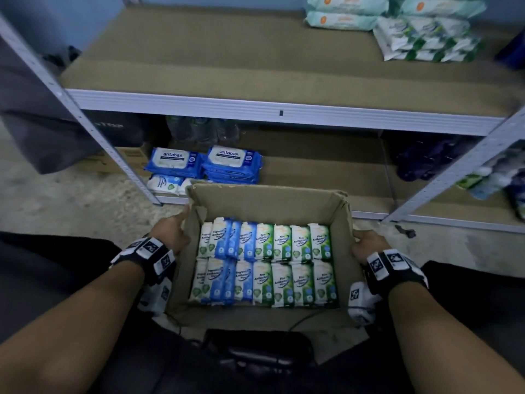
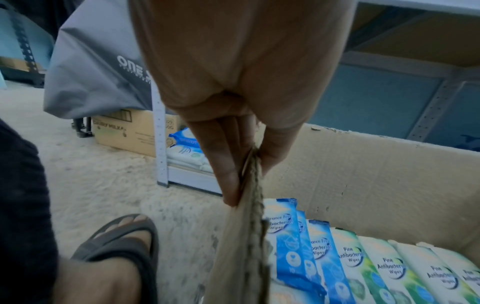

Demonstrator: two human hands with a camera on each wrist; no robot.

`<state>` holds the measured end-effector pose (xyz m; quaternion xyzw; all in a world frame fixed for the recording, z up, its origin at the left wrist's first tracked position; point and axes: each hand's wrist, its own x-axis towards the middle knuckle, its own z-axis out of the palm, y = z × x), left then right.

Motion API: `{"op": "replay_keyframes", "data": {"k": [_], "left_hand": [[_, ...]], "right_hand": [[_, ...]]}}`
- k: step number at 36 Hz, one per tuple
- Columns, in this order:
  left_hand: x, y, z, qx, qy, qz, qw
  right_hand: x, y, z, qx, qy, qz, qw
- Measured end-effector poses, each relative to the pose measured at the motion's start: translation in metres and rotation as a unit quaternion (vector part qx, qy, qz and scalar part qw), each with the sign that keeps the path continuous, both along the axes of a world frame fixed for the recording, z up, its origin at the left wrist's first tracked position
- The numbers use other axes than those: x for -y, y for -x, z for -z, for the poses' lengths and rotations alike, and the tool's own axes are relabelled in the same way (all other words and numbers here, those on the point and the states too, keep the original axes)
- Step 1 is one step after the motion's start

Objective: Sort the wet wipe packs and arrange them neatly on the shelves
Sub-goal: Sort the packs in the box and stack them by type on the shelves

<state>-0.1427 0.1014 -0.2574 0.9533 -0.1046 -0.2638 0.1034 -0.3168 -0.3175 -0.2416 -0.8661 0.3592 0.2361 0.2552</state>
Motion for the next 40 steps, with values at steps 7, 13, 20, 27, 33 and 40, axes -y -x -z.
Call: {"op": "replay_keyframes", "data": {"k": [7,13,20,27,33,40], "left_hand": [[-0.004,0.005,0.017,-0.040,0.013,-0.042,0.998],[-0.003,0.002,0.018,-0.091,-0.006,-0.020,0.996],[-0.003,0.004,0.013,-0.085,0.018,-0.013,0.996],[0.005,0.006,0.009,-0.084,-0.007,0.027,0.996],[0.025,0.005,0.001,0.018,-0.019,-0.013,1.000],[0.079,0.014,-0.005,0.125,0.041,0.082,0.988]], "right_hand": [[-0.009,-0.004,0.029,-0.010,0.044,-0.035,0.998],[0.013,-0.006,0.067,-0.032,0.079,-0.079,0.993],[-0.010,0.001,0.020,-0.066,0.094,-0.104,0.988],[-0.014,0.011,0.016,-0.050,0.080,-0.064,0.993],[-0.016,-0.005,-0.002,0.056,0.117,-0.013,0.991],[-0.047,-0.033,-0.019,0.208,0.148,-0.071,0.964]]}}
